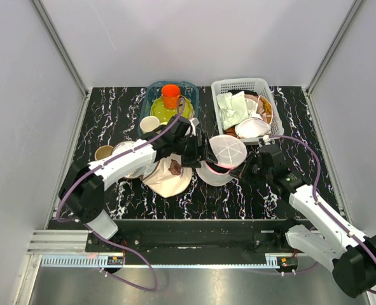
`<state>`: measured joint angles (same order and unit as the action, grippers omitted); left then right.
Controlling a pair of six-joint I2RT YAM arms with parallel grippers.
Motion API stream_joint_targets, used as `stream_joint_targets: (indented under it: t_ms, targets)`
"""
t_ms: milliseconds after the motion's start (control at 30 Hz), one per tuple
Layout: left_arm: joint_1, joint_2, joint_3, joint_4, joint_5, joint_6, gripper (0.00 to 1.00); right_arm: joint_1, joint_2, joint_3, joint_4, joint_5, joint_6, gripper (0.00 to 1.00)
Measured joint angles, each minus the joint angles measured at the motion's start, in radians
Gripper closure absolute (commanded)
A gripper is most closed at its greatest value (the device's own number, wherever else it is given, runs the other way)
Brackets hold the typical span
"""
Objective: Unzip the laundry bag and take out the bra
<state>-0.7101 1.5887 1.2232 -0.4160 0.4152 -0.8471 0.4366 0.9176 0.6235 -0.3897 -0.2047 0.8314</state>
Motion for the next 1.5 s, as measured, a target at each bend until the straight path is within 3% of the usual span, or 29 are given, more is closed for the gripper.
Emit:
stream_joint_targets:
  t_ms: [167,267,300,400,1067,1100,1133,1200,1333,1500]
  targets:
    - [-0.005,0.051,0.000,0.019,0.008,-0.004,0.26,0.000,0.001,0.000,0.004,0.000,0.000,1.00]
    - [-0.005,0.064,0.000,0.023,0.008,-0.007,0.58,0.000,0.001,-0.001,0.004,0.000,0.000,1.00]
    - [-0.005,0.068,0.000,0.023,0.009,-0.011,0.78,0.000,0.001,-0.001,0.004,0.000,0.001,1.00]
    - [-0.005,0.078,0.003,0.020,0.011,-0.002,1.00,0.000,0.000,-0.003,0.004,0.001,0.003,1.00]
    - [0.086,0.103,0.090,-0.081,0.045,0.127,1.00,-0.003,-0.123,0.011,-0.167,0.087,-0.080,0.99]
    - [0.086,0.103,0.091,-0.080,0.051,0.129,1.00,-0.003,-0.123,0.011,-0.171,0.087,-0.083,0.73]
    - [0.086,0.103,0.091,-0.080,0.056,0.129,1.00,-0.003,-0.122,0.011,-0.176,0.087,-0.083,0.59]
    - [0.087,0.103,0.091,-0.084,0.055,0.133,1.00,-0.005,-0.119,0.018,-0.204,0.095,-0.089,0.48]
    - [0.090,0.103,0.088,-0.084,0.048,0.136,1.00,-0.011,-0.092,0.087,-0.291,0.082,-0.109,0.38]
    - [0.064,0.103,0.061,-0.068,0.048,0.132,1.00,0.002,-0.017,0.291,-0.320,0.065,-0.158,0.29]
